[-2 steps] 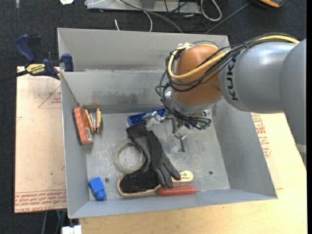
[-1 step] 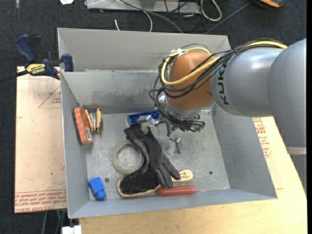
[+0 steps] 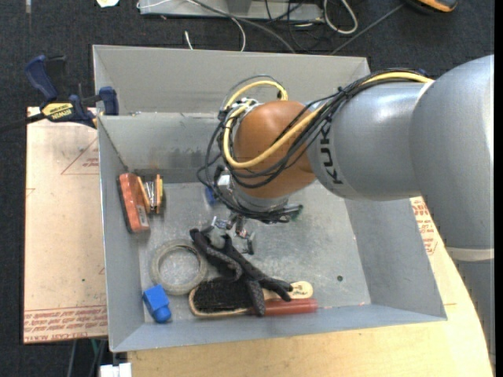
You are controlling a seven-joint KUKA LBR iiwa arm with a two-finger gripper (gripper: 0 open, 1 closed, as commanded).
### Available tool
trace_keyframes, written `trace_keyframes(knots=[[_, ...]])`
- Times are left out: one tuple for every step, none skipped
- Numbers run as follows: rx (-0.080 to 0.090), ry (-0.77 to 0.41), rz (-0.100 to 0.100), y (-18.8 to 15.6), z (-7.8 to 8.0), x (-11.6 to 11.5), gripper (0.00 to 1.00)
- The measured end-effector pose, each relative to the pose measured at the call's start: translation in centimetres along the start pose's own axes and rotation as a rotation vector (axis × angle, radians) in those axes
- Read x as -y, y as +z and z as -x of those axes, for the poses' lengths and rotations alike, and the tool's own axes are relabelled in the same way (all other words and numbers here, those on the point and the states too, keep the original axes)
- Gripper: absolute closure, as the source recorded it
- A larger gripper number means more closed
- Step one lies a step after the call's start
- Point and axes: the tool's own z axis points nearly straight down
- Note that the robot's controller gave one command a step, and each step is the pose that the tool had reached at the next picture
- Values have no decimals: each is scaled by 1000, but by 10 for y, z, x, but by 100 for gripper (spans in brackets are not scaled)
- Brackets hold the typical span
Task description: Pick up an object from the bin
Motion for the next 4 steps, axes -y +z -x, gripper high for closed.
trace_keyframes(knots=[[0, 0, 0, 0, 0, 0, 100], [-2, 2, 2, -21, 0, -1, 100], [1, 4, 0, -43, 1, 0, 100], [1, 4, 0, -63, 1, 0, 100]])
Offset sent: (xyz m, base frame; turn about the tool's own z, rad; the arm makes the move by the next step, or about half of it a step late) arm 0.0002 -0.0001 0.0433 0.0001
